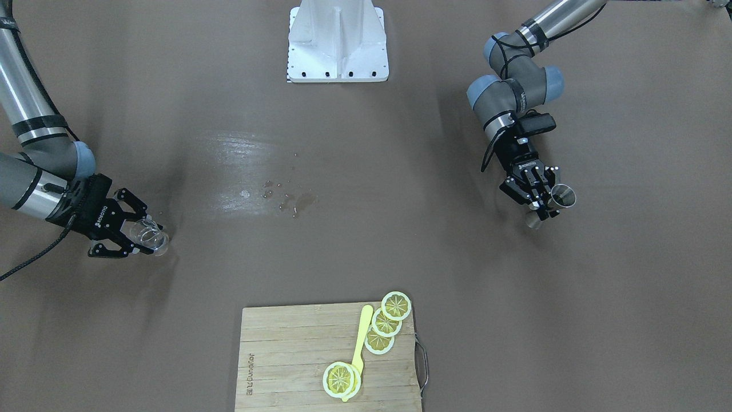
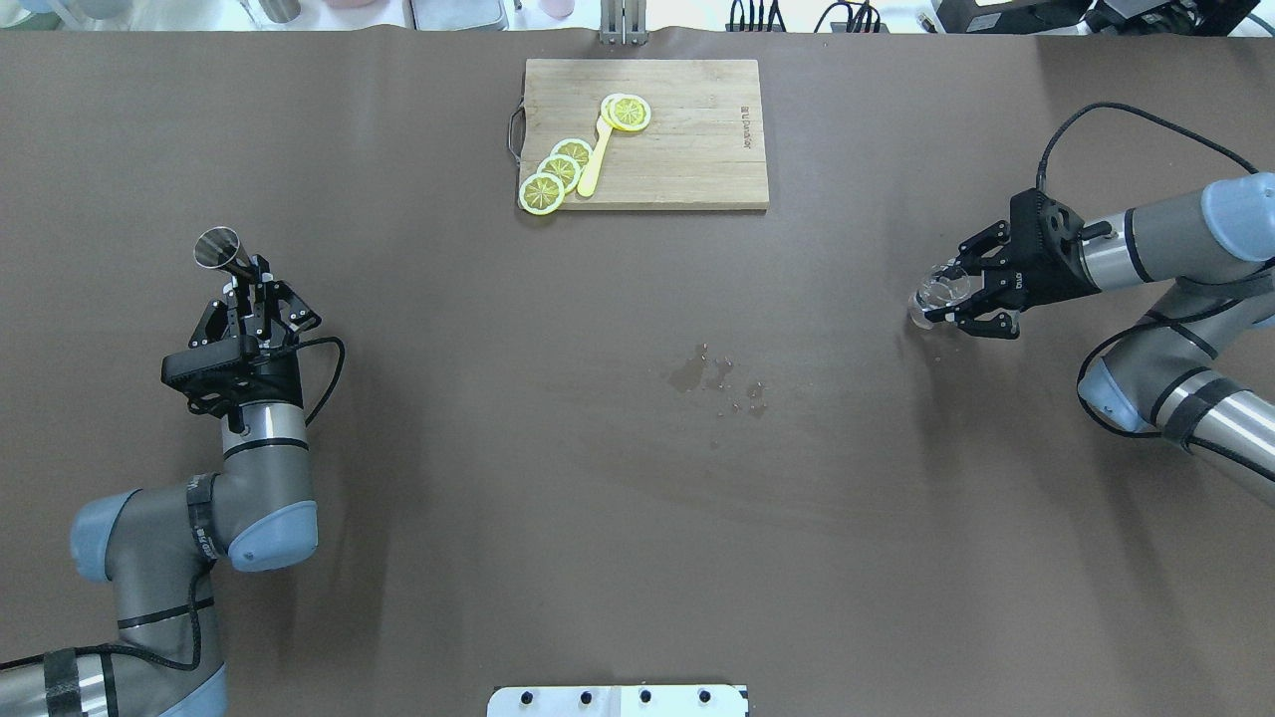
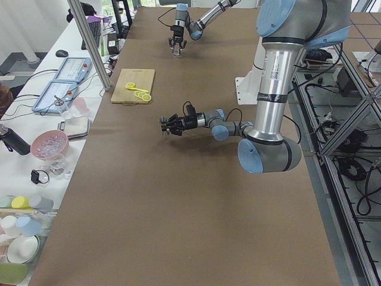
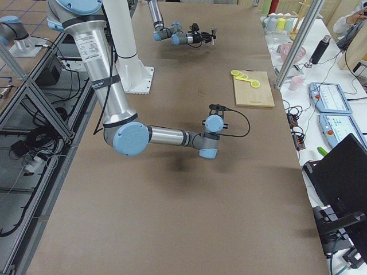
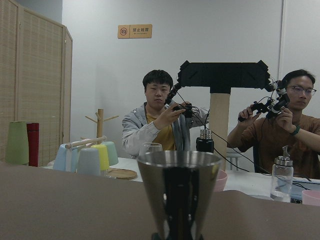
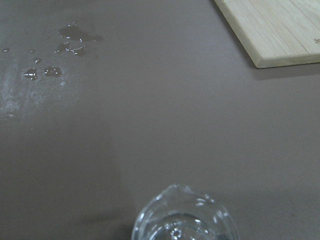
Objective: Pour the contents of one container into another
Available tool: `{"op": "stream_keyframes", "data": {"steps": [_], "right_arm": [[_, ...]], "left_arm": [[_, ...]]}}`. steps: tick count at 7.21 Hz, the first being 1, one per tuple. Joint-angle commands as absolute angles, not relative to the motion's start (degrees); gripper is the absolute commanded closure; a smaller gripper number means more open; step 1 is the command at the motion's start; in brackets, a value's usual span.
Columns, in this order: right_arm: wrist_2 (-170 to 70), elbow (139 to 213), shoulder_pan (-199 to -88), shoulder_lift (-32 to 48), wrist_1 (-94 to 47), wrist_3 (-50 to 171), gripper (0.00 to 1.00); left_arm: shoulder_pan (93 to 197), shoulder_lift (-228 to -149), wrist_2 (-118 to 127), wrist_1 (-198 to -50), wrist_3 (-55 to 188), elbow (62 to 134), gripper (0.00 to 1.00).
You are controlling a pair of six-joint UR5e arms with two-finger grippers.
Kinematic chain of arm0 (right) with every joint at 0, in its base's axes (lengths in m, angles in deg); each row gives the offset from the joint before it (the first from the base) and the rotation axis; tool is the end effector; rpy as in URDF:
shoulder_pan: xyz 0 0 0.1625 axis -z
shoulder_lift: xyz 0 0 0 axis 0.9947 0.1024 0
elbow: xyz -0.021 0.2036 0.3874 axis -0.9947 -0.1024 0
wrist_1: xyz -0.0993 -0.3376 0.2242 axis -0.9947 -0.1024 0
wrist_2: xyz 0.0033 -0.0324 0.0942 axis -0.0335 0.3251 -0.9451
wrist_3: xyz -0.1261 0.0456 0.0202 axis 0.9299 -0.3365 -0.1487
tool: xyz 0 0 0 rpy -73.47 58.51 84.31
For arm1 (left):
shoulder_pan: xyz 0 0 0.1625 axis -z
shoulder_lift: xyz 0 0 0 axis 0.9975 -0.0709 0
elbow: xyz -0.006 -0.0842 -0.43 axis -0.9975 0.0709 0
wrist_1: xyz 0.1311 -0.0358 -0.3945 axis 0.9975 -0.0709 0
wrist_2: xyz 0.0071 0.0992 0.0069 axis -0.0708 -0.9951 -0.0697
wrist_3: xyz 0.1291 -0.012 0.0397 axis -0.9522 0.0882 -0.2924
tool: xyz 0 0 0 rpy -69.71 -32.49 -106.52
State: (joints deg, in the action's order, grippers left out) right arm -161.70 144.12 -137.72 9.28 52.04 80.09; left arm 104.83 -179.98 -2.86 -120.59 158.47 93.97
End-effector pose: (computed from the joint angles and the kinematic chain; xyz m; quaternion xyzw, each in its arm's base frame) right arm -0.3512 -0.5406 0.5736 0.4730 -0.4483 -0.4693 0.5958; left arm 0.4618 -0.4379 0.5170 0.5964 0.1970 -0.3875 0.6748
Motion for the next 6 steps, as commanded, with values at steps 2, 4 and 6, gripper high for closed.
{"op": "stream_keyframes", "data": {"steps": [2,4,6], "right_arm": [[-162.0,148.3,-137.7,14.1,52.3,80.0,1.00],[-162.0,148.0,-137.8,16.4,55.6,80.0,1.00],[-162.2,147.6,-137.9,18.0,58.2,80.0,1.00]], "left_arm": [[104.7,-180.7,-3.9,-116.1,163.9,92.1,1.00],[104.2,-180.8,-3.9,-115.9,165.0,91.0,1.00],[104.0,-180.9,-4.0,-113.5,167.6,90.5,1.00]]}}
